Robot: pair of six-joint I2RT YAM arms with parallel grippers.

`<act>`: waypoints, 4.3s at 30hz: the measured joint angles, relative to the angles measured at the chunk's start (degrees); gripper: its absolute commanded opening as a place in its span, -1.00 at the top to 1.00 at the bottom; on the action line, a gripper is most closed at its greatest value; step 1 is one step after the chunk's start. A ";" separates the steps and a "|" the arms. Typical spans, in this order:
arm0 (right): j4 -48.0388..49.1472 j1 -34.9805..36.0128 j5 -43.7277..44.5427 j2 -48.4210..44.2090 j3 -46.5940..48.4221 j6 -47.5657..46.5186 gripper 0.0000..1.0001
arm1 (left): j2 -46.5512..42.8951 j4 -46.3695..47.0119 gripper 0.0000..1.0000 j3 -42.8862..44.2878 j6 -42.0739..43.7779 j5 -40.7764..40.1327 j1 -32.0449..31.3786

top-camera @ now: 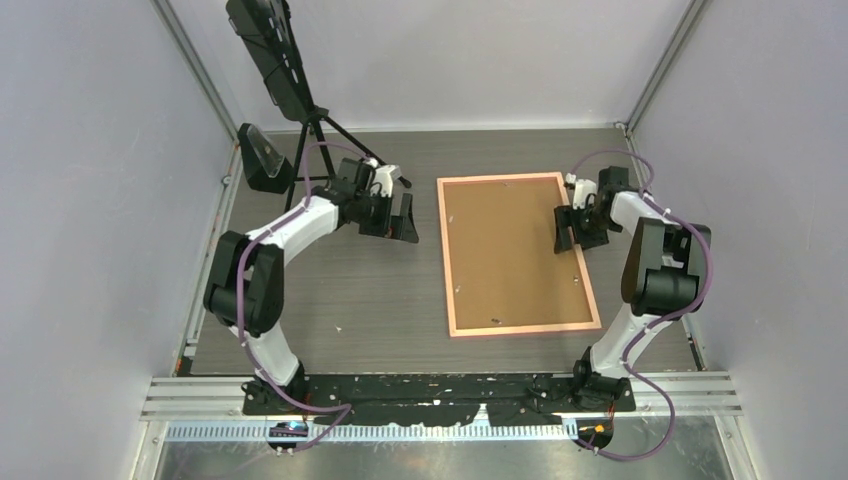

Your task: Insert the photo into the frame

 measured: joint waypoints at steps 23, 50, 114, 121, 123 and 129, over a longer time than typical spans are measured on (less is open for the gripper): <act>0.96 8.09 -9.53 -1.75 -3.39 11.41 -0.36 | 8.87 -0.61 -0.98 2.89 -9.16 -2.12 -2.40; -1.38 10.45 -8.63 -8.11 -9.55 12.68 -0.29 | 9.29 0.00 -0.98 1.40 -9.05 -2.10 -6.93; -8.26 14.40 0.15 -15.56 -11.54 -6.43 -0.44 | 9.09 -2.60 0.31 0.59 -3.54 -9.64 -8.26; -8.31 14.40 0.52 -15.56 -12.11 -6.49 -0.44 | 9.11 -2.58 0.50 0.59 -4.00 -9.03 -8.26; -8.44 14.40 0.68 -15.56 -12.24 -6.67 -0.46 | 9.11 -2.58 0.58 0.59 -4.57 -8.87 -8.22; -8.94 14.40 1.14 -14.82 -12.24 -7.78 -0.47 | 9.20 -2.58 0.93 0.61 -5.46 -8.74 -8.20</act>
